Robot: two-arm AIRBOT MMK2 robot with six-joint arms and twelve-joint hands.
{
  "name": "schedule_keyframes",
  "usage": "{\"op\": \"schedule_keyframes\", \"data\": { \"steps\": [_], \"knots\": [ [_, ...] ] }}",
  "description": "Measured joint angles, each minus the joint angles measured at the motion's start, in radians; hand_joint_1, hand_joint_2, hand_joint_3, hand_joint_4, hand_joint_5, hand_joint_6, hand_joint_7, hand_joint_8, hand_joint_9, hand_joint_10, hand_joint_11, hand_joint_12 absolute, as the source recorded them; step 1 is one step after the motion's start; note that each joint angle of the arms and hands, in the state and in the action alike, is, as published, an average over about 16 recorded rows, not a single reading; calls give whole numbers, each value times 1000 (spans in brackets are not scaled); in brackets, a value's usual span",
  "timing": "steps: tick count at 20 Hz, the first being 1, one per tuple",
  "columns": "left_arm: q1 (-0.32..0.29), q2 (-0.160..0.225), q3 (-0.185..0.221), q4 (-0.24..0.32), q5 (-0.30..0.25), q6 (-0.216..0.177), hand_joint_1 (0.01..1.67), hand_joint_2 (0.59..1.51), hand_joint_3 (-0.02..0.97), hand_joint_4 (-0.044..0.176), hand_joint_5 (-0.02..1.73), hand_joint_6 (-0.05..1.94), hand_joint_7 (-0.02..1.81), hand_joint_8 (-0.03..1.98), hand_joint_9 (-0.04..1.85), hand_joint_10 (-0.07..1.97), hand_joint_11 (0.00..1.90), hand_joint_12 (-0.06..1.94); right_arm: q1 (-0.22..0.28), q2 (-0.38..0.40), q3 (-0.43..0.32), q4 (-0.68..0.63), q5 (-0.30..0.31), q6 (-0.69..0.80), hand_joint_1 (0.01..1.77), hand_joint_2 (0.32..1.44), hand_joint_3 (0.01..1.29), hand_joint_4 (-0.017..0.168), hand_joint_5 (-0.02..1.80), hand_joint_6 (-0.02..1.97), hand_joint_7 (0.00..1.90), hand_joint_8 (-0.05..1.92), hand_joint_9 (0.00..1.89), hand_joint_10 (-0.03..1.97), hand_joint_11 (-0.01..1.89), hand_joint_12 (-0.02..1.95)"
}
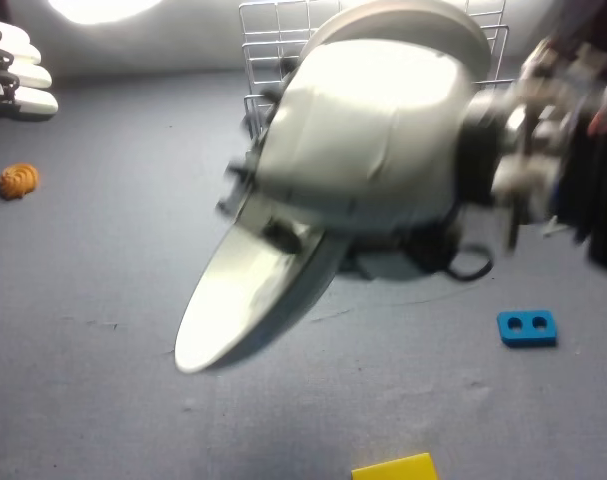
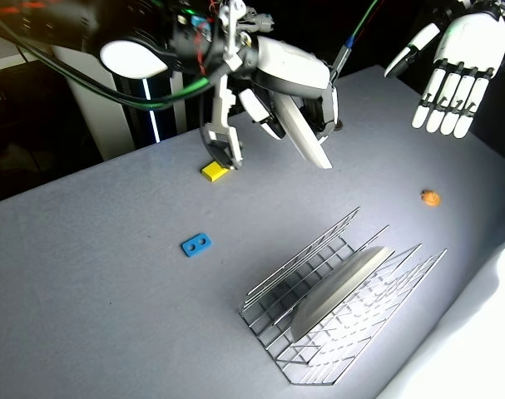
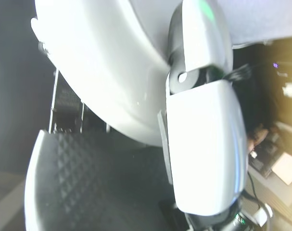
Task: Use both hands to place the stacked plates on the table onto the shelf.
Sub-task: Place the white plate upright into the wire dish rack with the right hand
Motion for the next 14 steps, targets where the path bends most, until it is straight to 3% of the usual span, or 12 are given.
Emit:
{"op": "schedule_keyframes", "data": {
  "steps": [6, 14],
  "knots": [
    [34, 2, -16, 18, -3, -1, 14, 1134, 19, 4, 35, 17, 18, -2, 16, -56, 15, -8, 64, 68, 13, -58, -68, 255, 1279, 990, 13, -3, 943, 964, 1032, 860, 1046, 936, 959, 1029],
    [83, 2, -35, 15, -5, 0, 14, 1135, 20, 4, 44, 16, 18, -2, 17, -56, 14, -8, 111, 88, 89, -346, -8, 766, 1305, 989, 13, -3, 942, 983, 1027, 875, 1041, 947, 960, 1035]
  ]
}}
